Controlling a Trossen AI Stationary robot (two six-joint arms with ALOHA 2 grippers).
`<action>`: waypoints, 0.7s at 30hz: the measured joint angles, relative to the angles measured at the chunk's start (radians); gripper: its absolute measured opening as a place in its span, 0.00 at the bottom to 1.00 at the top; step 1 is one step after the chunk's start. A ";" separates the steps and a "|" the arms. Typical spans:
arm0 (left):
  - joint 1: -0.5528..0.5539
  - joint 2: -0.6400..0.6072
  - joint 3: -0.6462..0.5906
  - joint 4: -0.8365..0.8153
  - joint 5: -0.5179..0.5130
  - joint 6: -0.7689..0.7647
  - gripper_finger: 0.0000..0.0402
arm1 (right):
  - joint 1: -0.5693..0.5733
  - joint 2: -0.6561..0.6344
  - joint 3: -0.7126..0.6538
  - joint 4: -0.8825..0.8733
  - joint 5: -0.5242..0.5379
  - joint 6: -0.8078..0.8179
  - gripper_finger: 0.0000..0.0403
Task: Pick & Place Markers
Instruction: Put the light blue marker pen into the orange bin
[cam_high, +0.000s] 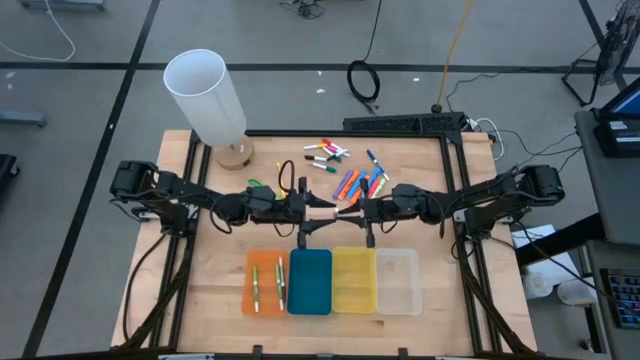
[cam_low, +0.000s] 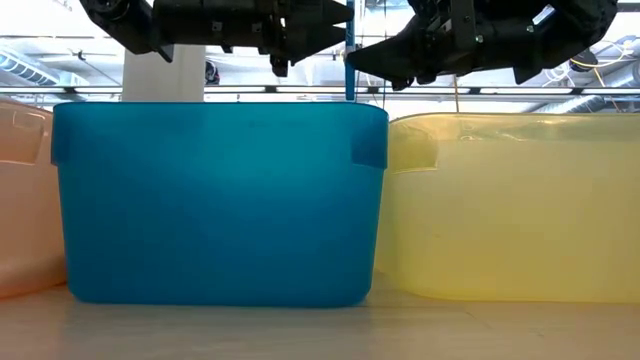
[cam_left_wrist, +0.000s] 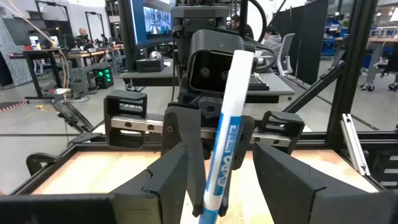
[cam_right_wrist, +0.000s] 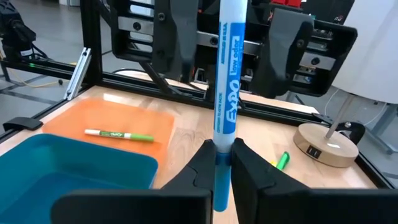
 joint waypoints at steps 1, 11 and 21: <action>0.000 0.000 0.000 0.000 0.000 0.000 0.47 | 0.000 0.000 0.000 0.003 0.000 0.002 0.04; 0.000 0.012 0.014 0.018 0.001 -0.004 0.47 | 0.000 0.000 0.000 0.006 0.000 0.013 0.04; 0.000 0.073 0.078 0.018 0.003 0.013 0.47 | 0.000 0.000 0.000 0.010 -0.001 0.014 0.04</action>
